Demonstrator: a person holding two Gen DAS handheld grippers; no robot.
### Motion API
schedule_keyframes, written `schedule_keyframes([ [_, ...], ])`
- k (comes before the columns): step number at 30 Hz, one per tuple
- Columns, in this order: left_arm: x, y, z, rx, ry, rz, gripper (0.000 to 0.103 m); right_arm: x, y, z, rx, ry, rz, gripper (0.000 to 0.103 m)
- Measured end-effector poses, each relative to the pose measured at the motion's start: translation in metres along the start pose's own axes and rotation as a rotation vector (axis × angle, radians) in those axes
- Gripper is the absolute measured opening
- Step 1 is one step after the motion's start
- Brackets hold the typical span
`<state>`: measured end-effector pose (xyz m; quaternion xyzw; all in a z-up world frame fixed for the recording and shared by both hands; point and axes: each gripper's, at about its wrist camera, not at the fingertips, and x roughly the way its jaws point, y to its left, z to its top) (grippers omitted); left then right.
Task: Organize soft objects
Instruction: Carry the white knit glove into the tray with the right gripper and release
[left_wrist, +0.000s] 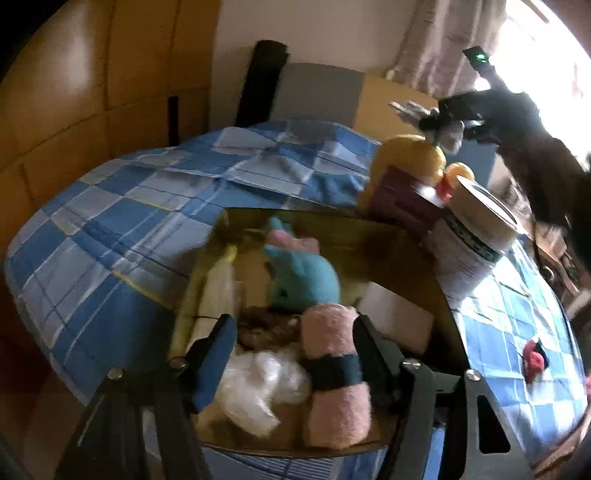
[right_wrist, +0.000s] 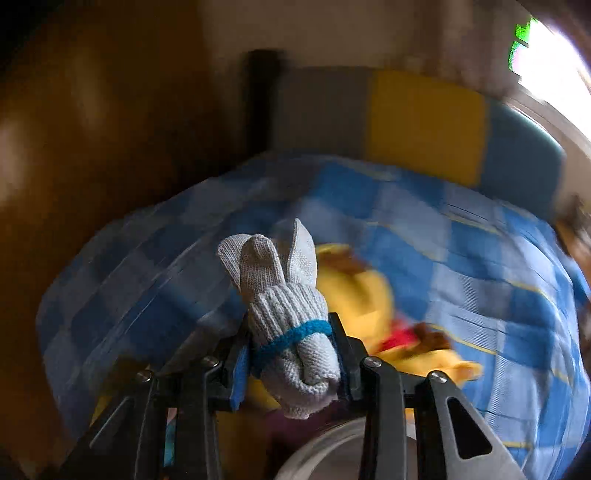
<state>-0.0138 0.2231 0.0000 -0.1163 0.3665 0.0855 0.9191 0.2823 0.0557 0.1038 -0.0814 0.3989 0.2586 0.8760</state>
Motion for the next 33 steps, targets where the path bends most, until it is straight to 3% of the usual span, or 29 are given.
schedule_keyframes([
  [5, -0.005, 0.010, 0.000, -0.028, -0.011, 0.042, 0.069, 0.004, 0.064, -0.049, -0.161, 0.058, 0.081, 0.036],
  [9, -0.010, 0.012, -0.002, -0.036, -0.022, 0.065, 0.071, 0.019, 0.089, -0.098, -0.182, 0.135, 0.104, 0.036],
  [19, -0.019, 0.005, -0.006, -0.020, -0.044, 0.069, 0.073, 0.053, 0.092, -0.183, -0.091, 0.237, -0.062, 0.038],
  [26, -0.022, -0.003, -0.010, 0.005, -0.048, 0.060, 0.074, 0.036, 0.085, -0.190, -0.048, 0.190, -0.024, 0.045],
  [33, -0.025, -0.010, -0.011, 0.022, -0.056, 0.051, 0.074, 0.004, 0.088, -0.183, -0.031, 0.082, -0.001, 0.053],
])
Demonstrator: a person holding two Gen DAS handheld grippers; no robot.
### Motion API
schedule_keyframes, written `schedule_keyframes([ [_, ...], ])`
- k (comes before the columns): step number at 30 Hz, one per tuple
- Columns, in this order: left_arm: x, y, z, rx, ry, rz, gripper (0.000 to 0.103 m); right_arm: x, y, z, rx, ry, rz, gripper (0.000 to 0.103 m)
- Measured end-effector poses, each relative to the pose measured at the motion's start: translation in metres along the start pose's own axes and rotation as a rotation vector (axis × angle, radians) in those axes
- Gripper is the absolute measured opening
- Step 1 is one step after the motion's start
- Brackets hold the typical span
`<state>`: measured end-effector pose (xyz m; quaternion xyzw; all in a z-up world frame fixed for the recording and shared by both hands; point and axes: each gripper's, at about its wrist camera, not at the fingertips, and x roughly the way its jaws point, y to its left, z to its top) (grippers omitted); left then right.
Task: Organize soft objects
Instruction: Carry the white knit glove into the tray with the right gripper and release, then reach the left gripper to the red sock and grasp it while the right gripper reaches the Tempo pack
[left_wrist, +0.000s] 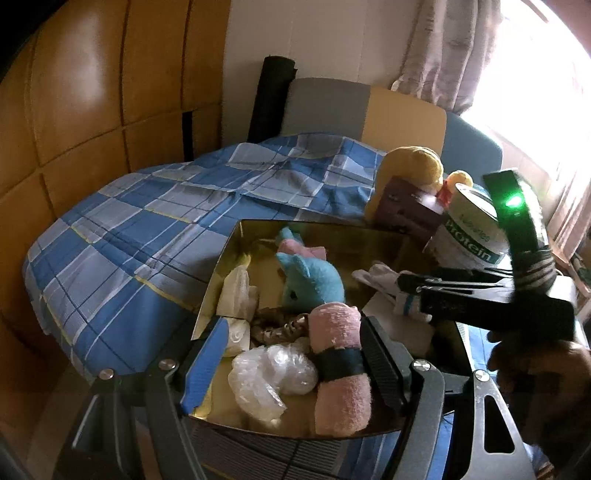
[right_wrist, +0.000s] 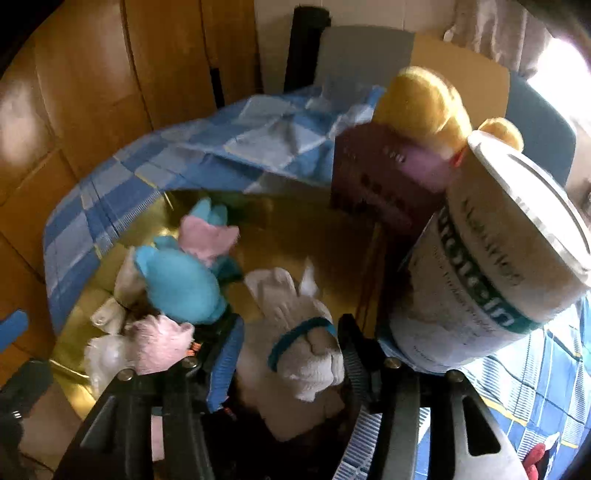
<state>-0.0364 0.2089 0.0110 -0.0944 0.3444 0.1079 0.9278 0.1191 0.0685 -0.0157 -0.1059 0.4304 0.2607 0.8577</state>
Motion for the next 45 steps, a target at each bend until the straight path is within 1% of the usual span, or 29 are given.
schedule_keyframes([
  [5, -0.004, -0.005, 0.000, 0.016, -0.009, -0.009, 0.074, -0.029, 0.001, -0.006, -0.025, -0.068, -0.022, 0.054],
  [12, -0.007, -0.017, 0.000, 0.050, -0.012, -0.032, 0.074, -0.064, -0.017, -0.022, -0.008, -0.129, -0.013, 0.054],
  [15, -0.008, -0.025, -0.001, 0.068, -0.012, -0.040, 0.074, -0.079, -0.030, -0.031, 0.005, -0.152, -0.023, 0.054],
  [19, -0.009, -0.035, -0.002, 0.095, -0.011, -0.053, 0.074, -0.097, -0.055, -0.042, 0.055, -0.173, -0.044, 0.054],
  [24, -0.011, -0.049, -0.002, 0.137, -0.013, -0.070, 0.074, -0.118, -0.093, -0.060, 0.134, -0.205, -0.114, 0.054],
  [26, -0.013, -0.056, -0.001, 0.157, -0.012, -0.079, 0.074, -0.127, -0.111, -0.067, 0.175, -0.216, -0.145, 0.054],
  [31, -0.016, -0.075, 0.001, 0.211, -0.021, -0.103, 0.074, -0.147, -0.167, -0.088, 0.294, -0.229, -0.257, 0.054],
  [36, -0.020, -0.103, 0.003, 0.281, -0.030, -0.148, 0.074, -0.158, -0.232, -0.118, 0.435, -0.222, -0.395, 0.054],
  [39, -0.020, -0.124, 0.005, 0.331, -0.037, -0.174, 0.074, -0.154, -0.275, -0.143, 0.549, -0.199, -0.503, 0.054],
  [40, -0.020, -0.133, 0.005, 0.354, -0.039, -0.186, 0.074, -0.155, -0.287, -0.152, 0.584, -0.198, -0.519, 0.054],
  [41, -0.020, -0.140, 0.005, 0.367, -0.039, -0.195, 0.074, -0.155, -0.299, -0.161, 0.645, -0.193, -0.525, 0.054],
  [42, -0.019, -0.148, 0.004, 0.385, -0.036, -0.208, 0.074, -0.157, -0.312, -0.169, 0.720, -0.193, -0.501, 0.054],
  [44, -0.017, -0.163, 0.003, 0.409, -0.030, -0.225, 0.074, -0.167, -0.324, -0.179, 0.813, -0.244, -0.464, 0.054],
  [45, -0.015, -0.171, 0.001, 0.424, -0.028, -0.233, 0.074, -0.170, -0.327, -0.183, 0.838, -0.254, -0.472, 0.054],
])
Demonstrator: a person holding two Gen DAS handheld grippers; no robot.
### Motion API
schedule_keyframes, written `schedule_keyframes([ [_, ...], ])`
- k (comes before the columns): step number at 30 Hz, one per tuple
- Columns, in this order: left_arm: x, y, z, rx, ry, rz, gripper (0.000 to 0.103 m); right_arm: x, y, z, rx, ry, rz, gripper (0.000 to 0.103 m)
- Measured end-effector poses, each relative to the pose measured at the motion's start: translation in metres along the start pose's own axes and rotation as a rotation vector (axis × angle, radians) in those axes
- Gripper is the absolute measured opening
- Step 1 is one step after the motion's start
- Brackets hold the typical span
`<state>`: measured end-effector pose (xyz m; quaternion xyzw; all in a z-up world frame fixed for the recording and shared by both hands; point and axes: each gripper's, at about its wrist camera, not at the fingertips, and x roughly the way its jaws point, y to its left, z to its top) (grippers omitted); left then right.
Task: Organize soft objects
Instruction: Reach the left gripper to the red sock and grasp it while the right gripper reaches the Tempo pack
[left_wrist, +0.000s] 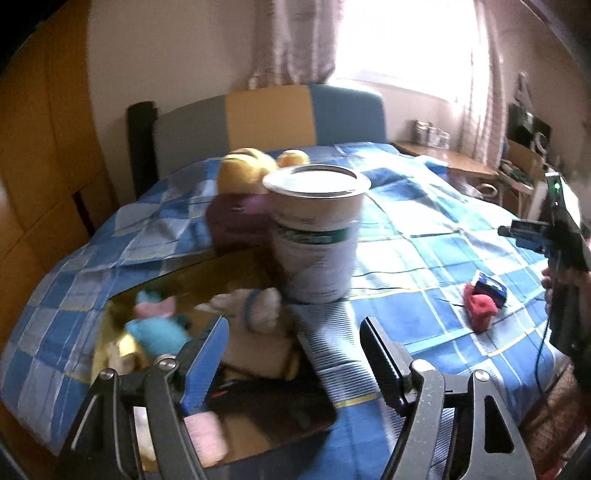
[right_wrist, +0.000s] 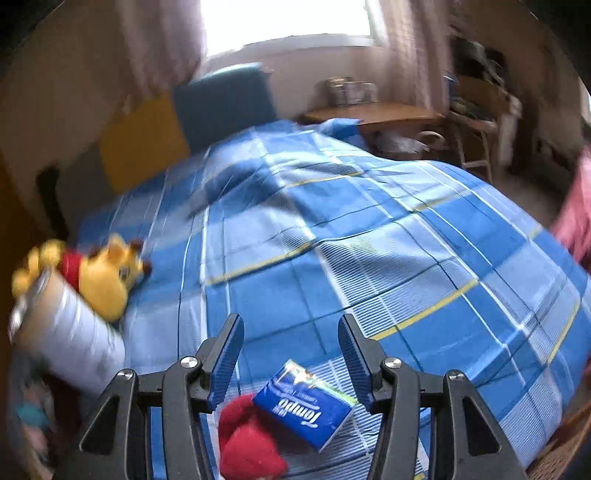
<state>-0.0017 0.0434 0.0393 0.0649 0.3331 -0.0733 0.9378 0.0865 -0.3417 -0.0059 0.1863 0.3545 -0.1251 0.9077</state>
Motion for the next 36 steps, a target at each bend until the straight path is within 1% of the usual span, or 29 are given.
schedule_keyframes([
  [1, 0.003, -0.006, 0.002, 0.013, 0.003, -0.006, 0.074, 0.000, -0.004, 0.000, 0.018, 0.003, -0.005, 0.054],
  [3, 0.011, -0.021, 0.007, 0.036, 0.011, -0.024, 0.074, 0.000, -0.013, 0.001, 0.061, 0.014, 0.010, 0.054],
  [9, 0.026, -0.058, 0.013, 0.108, 0.031, -0.066, 0.074, 0.002, -0.015, 0.003, 0.085, 0.023, 0.034, 0.054],
  [18, 0.042, -0.096, 0.021, 0.180, 0.042, -0.112, 0.074, 0.004, -0.029, 0.002, 0.161, 0.041, 0.060, 0.054],
  [23, 0.053, -0.114, 0.022, 0.199, 0.063, -0.141, 0.074, 0.007, -0.037, 0.003, 0.201, 0.055, 0.070, 0.054],
  [30, 0.068, -0.130, 0.020, 0.195, 0.106, -0.180, 0.074, 0.008, -0.050, 0.002, 0.269, 0.068, 0.088, 0.054],
  [32, 0.074, -0.134, 0.019, 0.195, 0.119, -0.198, 0.074, 0.009, -0.053, 0.002, 0.287, 0.070, 0.090, 0.054],
  [36, 0.088, -0.143, 0.019, 0.179, 0.162, -0.267, 0.074, 0.011, -0.059, 0.001, 0.325, 0.083, 0.102, 0.054],
])
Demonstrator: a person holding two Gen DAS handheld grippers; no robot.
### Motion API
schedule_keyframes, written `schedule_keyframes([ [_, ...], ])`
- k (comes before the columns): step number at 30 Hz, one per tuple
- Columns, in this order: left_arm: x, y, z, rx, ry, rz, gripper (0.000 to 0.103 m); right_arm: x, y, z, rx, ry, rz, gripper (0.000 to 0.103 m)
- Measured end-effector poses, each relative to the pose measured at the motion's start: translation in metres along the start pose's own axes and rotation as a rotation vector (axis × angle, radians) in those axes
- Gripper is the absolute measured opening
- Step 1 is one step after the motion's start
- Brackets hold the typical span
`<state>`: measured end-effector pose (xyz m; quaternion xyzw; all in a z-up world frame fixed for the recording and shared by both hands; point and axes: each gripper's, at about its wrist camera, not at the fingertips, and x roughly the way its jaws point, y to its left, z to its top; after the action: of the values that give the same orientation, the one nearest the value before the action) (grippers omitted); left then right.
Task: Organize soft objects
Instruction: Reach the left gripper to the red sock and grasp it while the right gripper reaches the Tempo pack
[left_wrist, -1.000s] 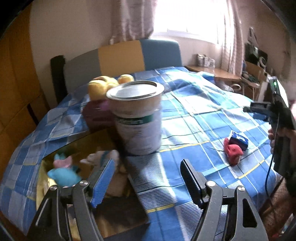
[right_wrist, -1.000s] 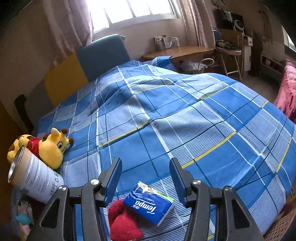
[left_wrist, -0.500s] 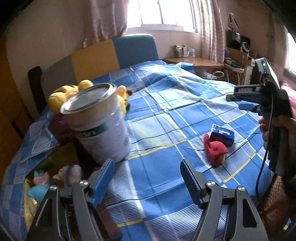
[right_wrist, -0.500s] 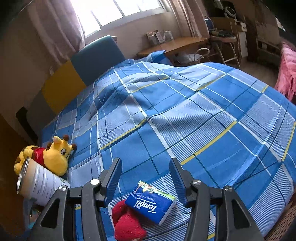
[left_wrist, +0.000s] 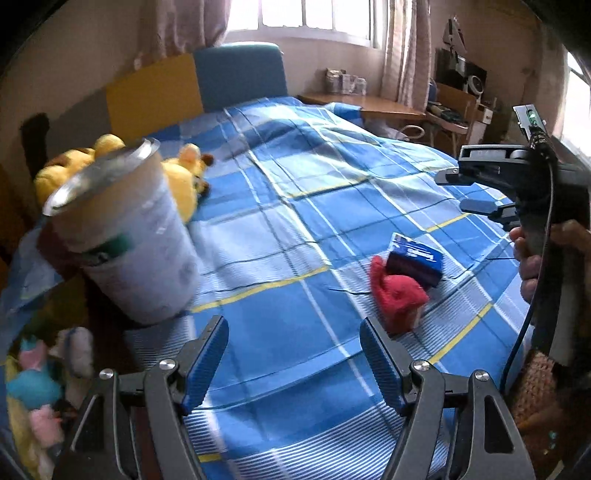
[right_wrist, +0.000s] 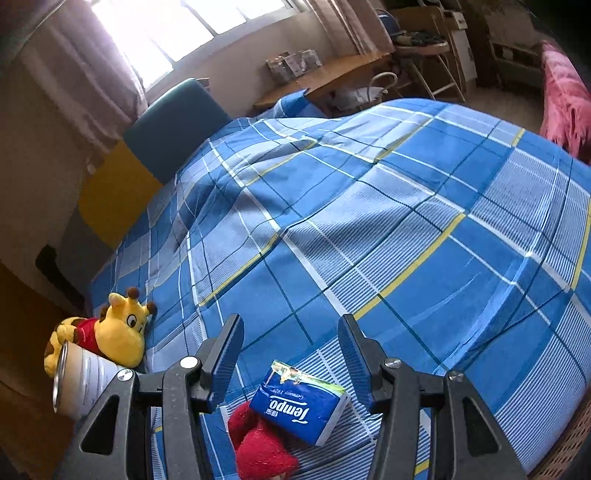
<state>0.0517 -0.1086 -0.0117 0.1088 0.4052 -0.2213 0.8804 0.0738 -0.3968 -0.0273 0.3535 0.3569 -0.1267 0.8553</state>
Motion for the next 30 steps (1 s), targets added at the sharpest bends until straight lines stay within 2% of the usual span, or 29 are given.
schedule_keyframes([
  [9, 0.034, -0.030, 0.013, 0.016, 0.043, -0.135, 0.074, 0.006, -0.007, 0.000, 0.041, 0.035, 0.020, 0.054],
  [17, 0.064, -0.057, 0.022, 0.036, 0.086, -0.172, 0.073, 0.008, -0.008, 0.000, 0.054, 0.050, 0.029, 0.054],
  [22, 0.089, -0.074, 0.026, 0.052, 0.111, -0.161, 0.073, 0.011, -0.009, -0.001, 0.061, 0.060, 0.030, 0.054],
  [23, 0.096, -0.077, 0.026, 0.056, 0.121, -0.156, 0.072, 0.011, -0.009, -0.001, 0.062, 0.062, 0.030, 0.054],
  [24, 0.105, -0.080, 0.025, 0.063, 0.135, -0.157, 0.060, 0.012, -0.010, -0.001, 0.062, 0.065, 0.029, 0.054],
  [25, 0.113, -0.082, 0.023, 0.071, 0.155, -0.178, 0.043, 0.012, -0.009, -0.002, 0.062, 0.067, 0.027, 0.054],
  [28, 0.111, -0.081, 0.018, 0.067, 0.120, -0.205, 0.029, 0.017, -0.009, -0.002, 0.054, 0.086, 0.024, 0.054],
  [30, 0.100, -0.076, 0.013, 0.073, 0.096, -0.202, 0.026, 0.022, -0.008, -0.004, 0.045, 0.109, 0.013, 0.054],
])
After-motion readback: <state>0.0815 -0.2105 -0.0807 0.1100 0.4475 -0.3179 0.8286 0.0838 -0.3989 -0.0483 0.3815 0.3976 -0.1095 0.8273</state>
